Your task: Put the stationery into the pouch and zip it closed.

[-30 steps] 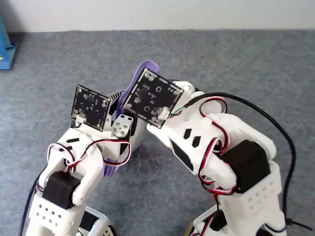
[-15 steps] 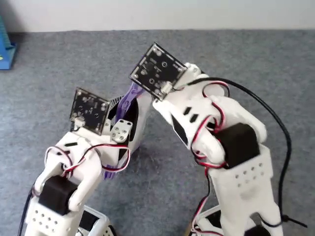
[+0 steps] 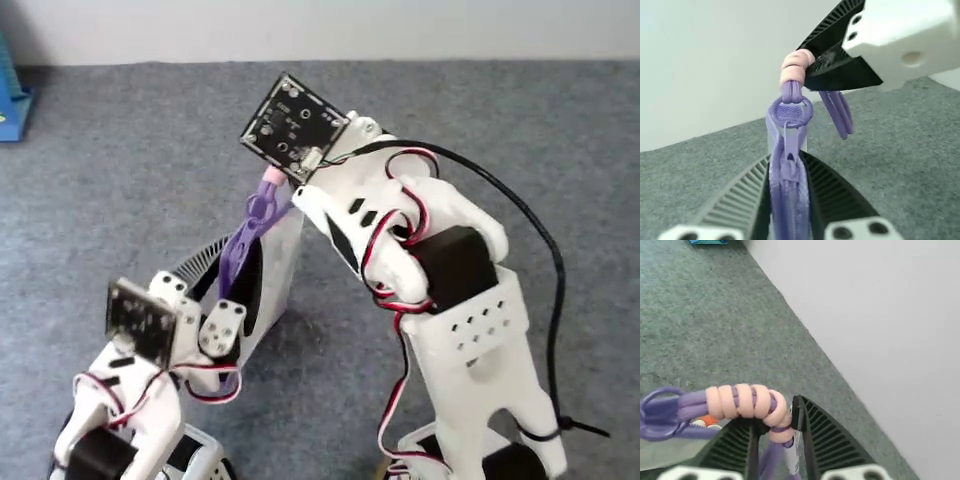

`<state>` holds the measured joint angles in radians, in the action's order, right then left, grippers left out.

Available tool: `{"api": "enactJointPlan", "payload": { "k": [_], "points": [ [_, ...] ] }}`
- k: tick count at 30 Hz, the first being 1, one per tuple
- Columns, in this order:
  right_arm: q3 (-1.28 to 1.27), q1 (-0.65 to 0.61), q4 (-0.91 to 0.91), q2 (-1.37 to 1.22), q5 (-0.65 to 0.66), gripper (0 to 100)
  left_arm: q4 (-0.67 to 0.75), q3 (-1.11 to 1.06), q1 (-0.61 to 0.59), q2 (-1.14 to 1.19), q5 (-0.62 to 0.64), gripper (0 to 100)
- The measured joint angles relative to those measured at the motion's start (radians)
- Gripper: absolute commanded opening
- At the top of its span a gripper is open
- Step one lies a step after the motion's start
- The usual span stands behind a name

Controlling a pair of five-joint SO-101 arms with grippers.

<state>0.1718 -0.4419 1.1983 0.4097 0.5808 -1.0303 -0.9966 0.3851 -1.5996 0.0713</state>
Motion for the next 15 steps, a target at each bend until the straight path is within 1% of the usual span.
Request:
{"api": "enactJointPlan", "payload": {
  "k": [6,10,15],
  "points": [
    [0.0,-0.002,0.0,-0.023,0.0,0.7,-0.015,-0.054,0.0,-0.114,-0.008,1],
    [0.002,0.0,-0.002,-0.028,-0.002,0.7,-0.077,-0.054,0.0,-0.166,-0.008,1],
    [0.0,0.1,-0.032,-0.049,-0.005,0.6,-0.141,-0.046,0.0,-0.21,-0.005,1]
  ]
}}
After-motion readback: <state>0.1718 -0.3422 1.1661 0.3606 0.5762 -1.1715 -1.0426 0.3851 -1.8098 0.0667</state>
